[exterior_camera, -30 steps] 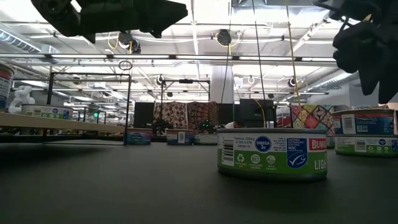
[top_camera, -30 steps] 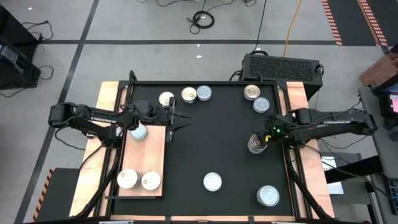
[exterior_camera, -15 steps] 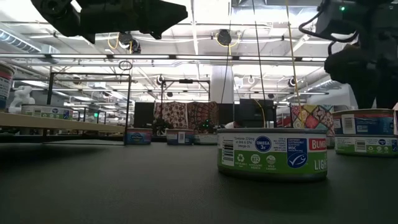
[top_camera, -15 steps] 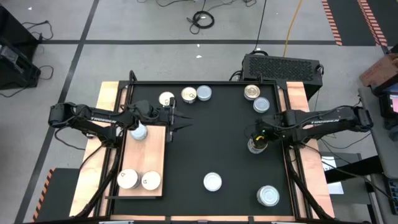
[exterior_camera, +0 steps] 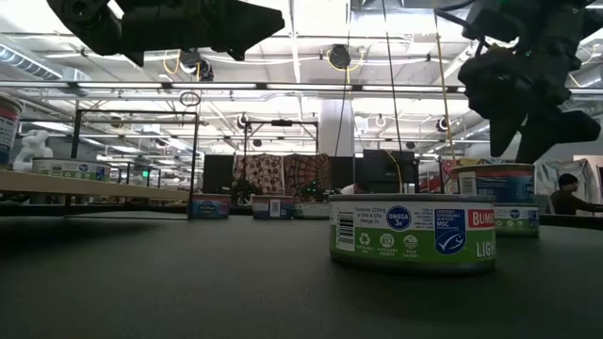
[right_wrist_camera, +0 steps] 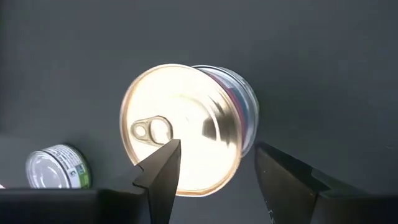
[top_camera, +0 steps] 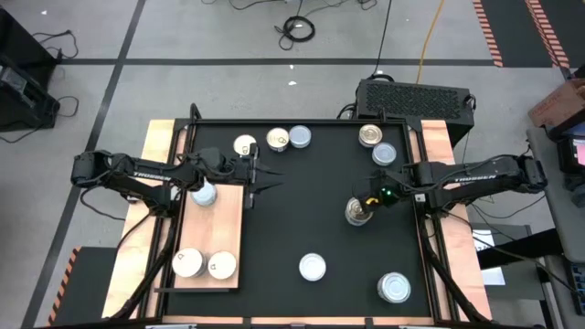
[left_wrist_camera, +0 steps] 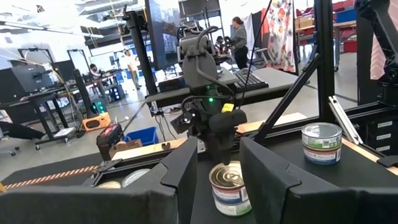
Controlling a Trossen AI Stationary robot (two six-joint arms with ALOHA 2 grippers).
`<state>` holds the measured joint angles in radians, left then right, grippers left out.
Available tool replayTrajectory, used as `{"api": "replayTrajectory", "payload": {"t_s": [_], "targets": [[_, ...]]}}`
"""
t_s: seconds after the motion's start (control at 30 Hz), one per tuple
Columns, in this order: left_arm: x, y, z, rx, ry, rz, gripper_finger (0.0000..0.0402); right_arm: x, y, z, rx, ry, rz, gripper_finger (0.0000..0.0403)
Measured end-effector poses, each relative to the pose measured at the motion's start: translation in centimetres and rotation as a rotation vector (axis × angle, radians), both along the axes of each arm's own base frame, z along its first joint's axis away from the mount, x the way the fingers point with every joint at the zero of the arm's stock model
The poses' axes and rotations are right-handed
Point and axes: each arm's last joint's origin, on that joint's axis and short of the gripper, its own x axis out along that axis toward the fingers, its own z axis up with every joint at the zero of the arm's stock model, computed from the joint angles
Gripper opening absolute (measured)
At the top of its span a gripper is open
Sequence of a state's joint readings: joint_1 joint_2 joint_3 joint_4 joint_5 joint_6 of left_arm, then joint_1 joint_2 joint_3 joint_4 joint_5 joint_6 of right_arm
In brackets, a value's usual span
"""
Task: Stack canned seafood by type on shelf
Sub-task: Stack the blue tuna can on top of the blue can on the shelf
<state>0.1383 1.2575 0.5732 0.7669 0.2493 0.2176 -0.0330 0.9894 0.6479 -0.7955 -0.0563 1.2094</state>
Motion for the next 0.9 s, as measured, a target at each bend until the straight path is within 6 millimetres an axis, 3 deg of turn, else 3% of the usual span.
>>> {"api": "replayTrajectory", "payload": {"t_s": [0.2,0.37,0.63,0.77,0.9], "targets": [[0.0,0.0,0.0,-0.019,0.002,-0.002,0.0122,-0.5,0.0,-0.2,-0.015,0.054,0.020,0.0195],[1.0,0.1,-0.6,-0.162,0.036,-0.013,0.0122,-0.6,0.0,-0.5,-0.044,0.096,0.036,0.0166],[8.0,2.2,-2.7,-0.541,0.281,0.004,0.0122,-0.2,-0.1,-0.5,-0.088,0.062,0.068,0.0095],[11.1,3.6,-3.7,-0.611,0.473,-0.035,0.0122,-0.2,-0.1,-0.5,-0.093,0.064,0.079,0.0069],[14.0,4.1,-4.4,-0.685,0.515,-0.032,0.0122,-0.2,-0.2,-0.5,-0.142,0.067,0.079,0.0048]]}}
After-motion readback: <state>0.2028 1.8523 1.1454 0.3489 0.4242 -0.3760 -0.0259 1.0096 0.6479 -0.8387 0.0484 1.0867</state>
